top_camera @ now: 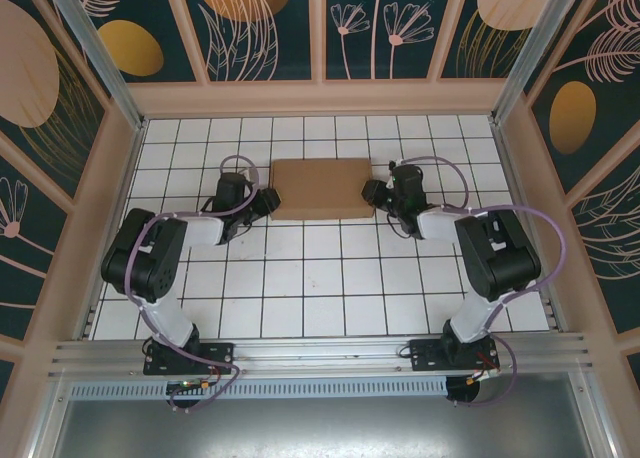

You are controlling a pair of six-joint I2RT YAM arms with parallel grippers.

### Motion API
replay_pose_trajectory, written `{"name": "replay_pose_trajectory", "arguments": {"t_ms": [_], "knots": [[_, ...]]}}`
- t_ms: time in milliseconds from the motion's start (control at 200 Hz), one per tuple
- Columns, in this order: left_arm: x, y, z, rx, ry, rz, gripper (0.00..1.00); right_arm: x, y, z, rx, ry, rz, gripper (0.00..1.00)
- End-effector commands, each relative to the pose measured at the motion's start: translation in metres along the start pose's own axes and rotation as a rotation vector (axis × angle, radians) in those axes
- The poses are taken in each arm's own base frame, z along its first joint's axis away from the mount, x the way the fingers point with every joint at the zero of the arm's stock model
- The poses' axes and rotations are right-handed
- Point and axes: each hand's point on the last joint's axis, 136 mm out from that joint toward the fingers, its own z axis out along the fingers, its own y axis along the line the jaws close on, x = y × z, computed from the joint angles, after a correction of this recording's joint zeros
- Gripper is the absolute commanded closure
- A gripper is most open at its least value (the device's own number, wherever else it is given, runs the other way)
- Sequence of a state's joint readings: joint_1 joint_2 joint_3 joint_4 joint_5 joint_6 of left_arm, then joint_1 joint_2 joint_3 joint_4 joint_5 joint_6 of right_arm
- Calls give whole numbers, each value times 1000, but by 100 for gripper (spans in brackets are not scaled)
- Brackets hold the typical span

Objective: Fold the paper box

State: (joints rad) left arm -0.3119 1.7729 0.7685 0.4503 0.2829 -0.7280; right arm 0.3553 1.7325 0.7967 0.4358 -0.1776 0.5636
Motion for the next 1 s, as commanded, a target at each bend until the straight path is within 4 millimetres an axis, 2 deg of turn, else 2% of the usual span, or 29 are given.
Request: {"name": "replay_pose_trajectory", "arguments": {"t_ms": [0,100,155,265,280,295,305,310,315,330,360,390,410,425,495,570,656,766,796,836,876,991], "knots": [[7,-1,10,7,61,-5,65,35,-16,12,40,153,35,71],[2,-4,10,4,59,-6,63,30,-14,12,37,150,27,71],[-3,-3,6,-14,47,-1,57,26,-13,10,40,147,21,69],[-23,-6,-12,-25,-3,1,44,4,-3,-9,42,82,0,56],[-24,-5,-14,-28,-5,-1,39,-1,-1,-13,39,68,-2,54],[-33,-13,-21,-11,-28,6,31,-5,1,-17,33,55,-6,52],[-36,-15,-24,-6,-35,8,23,-8,2,-19,31,49,-7,51],[-37,-17,-25,-3,-38,10,12,-10,4,-20,27,43,-9,50],[-39,-17,-26,-2,-41,12,7,-12,5,-22,25,38,-11,49],[-43,-21,-30,5,-50,17,2,-17,7,-26,19,25,-15,46],[-50,-28,-38,14,-67,37,1,-26,12,-34,11,1,-24,38],[-57,-35,-47,19,-87,62,1,-37,17,-43,7,-28,-34,25],[-62,-40,-53,19,-102,75,1,-44,19,-49,7,-48,-41,5],[-66,-44,-58,21,-116,86,1,-48,21,-54,9,-62,-47,1],[-83,-57,-83,28,-188,137,1,-70,29,-81,8,-141,-72,1],[-104,-58,-118,-4,-329,174,1,-86,37,-110,16,-243,-119,1],[-123,-48,-156,-81,-497,199,1,-102,36,-139,66,-358,-162,1],[-137,-21,-190,-268,-683,269,1,-117,24,-173,152,-548,-234,1],[-139,-9,-198,-333,-738,301,1,-115,22,-179,156,-588,-284,1],[-137,7,-205,-407,-785,332,1,-113,22,-187,148,-654,-360,1],[-131,15,-202,-441,-794,424,1,-105,18,-192,143,-713,-420,1],[-110,38,-179,-450,-722,628,1,-88,7,-204,116,-837,-544,1]]}}
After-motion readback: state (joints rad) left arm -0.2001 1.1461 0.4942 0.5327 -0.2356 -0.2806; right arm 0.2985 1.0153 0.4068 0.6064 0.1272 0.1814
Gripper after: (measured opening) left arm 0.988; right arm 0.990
